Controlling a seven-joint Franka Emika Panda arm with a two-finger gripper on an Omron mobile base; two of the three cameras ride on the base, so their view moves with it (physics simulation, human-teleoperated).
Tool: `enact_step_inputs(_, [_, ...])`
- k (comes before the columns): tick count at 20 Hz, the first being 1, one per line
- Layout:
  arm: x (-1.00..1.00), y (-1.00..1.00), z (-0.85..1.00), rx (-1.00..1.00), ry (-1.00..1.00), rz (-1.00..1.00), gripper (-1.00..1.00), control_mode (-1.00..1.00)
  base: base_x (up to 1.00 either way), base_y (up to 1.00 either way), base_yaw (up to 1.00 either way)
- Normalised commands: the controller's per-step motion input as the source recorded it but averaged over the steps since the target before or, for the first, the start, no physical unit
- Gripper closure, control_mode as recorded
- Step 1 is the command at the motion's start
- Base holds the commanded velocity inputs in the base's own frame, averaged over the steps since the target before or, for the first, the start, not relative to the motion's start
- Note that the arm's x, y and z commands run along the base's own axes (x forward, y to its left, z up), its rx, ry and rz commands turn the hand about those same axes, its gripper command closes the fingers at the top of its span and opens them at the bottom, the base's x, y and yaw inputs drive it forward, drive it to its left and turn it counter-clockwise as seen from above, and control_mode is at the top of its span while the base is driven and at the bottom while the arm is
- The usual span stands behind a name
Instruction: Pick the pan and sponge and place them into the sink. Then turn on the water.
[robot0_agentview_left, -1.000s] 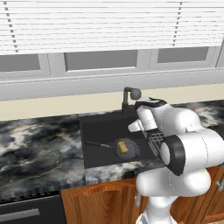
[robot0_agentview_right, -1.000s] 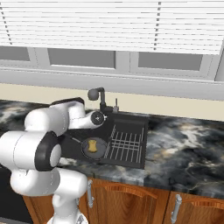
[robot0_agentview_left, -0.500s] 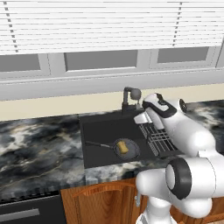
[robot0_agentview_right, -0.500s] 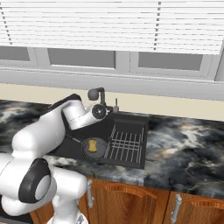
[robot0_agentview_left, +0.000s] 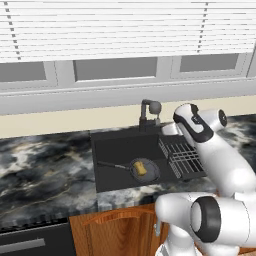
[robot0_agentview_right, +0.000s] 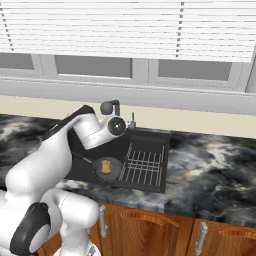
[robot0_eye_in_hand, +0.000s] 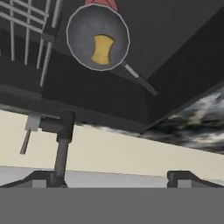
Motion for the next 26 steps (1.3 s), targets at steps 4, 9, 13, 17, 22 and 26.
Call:
enact_step_inputs(4, [-0.21,-0.05,0.37,0.03,-0.15,-0.05,-1.00,-1.00,0.00,0.00,0.00])
enact_step_inputs(9, [-0.10,-0.20,0.40,0.06,-0.07,-0.07,-1.00,-1.00,0.00,0.00,0.00])
enact_step_inputs(13, [-0.07,-0.27,0.41,0.08,-0.01,-0.09,-1.00,-1.00,0.00,0.00,0.00])
enact_step_inputs(17, [-0.03,-0.30,0.36,0.07,-0.01,-0.09,-1.00,-1.00,0.00,0.00,0.00])
enact_step_inputs(22, [-0.02,-0.33,0.23,0.06,-0.02,-0.08,-1.00,-1.00,0.00,0.00,0.00])
enact_step_inputs(26, [0.00,-0.34,0.17,0.05,-0.01,-0.09,-1.00,-1.00,0.00,0.00,0.00])
